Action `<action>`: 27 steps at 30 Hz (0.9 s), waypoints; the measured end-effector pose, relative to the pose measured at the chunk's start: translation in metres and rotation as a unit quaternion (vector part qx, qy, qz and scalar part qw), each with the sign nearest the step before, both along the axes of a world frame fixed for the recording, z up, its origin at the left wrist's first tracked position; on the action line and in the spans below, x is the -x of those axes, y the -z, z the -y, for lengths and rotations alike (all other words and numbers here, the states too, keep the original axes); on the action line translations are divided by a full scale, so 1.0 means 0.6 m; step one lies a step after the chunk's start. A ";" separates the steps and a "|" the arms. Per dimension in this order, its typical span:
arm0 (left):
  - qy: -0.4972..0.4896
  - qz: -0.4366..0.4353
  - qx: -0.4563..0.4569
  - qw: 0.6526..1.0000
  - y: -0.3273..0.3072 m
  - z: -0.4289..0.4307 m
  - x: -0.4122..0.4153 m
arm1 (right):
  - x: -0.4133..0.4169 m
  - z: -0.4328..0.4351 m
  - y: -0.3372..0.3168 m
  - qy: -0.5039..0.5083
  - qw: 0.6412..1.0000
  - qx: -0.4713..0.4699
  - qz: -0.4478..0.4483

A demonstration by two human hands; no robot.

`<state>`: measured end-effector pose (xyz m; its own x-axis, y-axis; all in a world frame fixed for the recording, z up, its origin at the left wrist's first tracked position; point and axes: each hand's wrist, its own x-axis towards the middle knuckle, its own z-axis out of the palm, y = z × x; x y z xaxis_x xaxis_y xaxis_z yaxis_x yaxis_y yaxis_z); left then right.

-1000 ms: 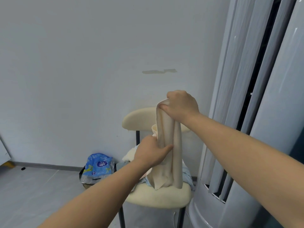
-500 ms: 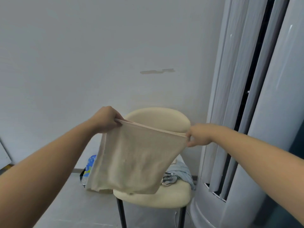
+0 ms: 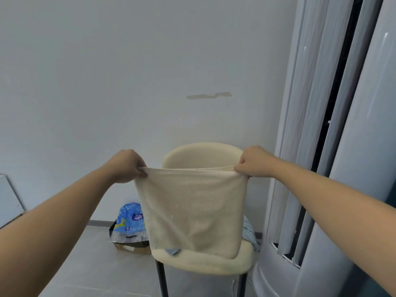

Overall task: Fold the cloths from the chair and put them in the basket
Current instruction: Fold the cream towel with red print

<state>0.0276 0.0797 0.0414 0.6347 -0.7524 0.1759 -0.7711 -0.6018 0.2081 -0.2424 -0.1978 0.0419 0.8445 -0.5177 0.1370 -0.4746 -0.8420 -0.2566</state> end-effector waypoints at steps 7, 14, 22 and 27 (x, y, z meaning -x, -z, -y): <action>0.044 -0.037 -0.023 0.998 0.016 0.002 -0.001 | 0.000 -0.014 -0.001 0.020 0.994 -0.069 -0.077; 0.099 -0.149 -0.019 0.984 0.023 0.002 0.004 | -0.010 -0.005 0.020 0.093 0.979 0.023 -0.180; 0.114 -0.054 0.022 0.992 0.034 0.020 0.024 | -0.002 0.011 0.012 0.180 0.983 0.010 -0.023; 0.155 0.024 0.069 0.985 0.037 0.025 0.039 | 0.001 0.003 0.002 0.201 0.979 0.024 -0.010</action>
<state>0.0040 0.0648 0.0191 0.3657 -0.8761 0.3140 -0.9247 -0.3038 0.2294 -0.2431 -0.1999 0.0409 0.5765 -0.8023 0.1545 -0.7745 -0.5969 -0.2095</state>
